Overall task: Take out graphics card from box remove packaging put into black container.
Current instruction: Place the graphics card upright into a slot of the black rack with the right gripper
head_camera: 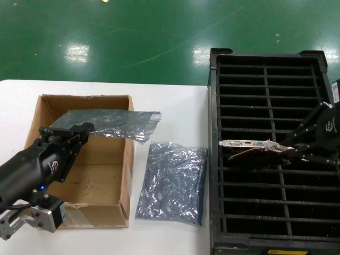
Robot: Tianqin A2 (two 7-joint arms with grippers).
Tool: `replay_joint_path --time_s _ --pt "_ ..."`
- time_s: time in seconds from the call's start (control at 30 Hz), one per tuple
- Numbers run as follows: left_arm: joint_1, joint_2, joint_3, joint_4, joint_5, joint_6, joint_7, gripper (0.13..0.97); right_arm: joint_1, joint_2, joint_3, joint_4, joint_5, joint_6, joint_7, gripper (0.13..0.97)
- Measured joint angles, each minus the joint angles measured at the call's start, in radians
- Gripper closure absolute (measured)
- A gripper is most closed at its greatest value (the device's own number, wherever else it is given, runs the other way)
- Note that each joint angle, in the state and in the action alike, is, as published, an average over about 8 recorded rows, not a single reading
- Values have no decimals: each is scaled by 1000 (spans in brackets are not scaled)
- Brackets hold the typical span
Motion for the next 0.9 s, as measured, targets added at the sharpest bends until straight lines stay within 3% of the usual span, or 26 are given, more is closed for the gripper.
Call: replay_joint_path --time_s 0.9 --pt "0 0 0 0 0 0 0 957 -29 22 6 63 -4 -30 -19 908"
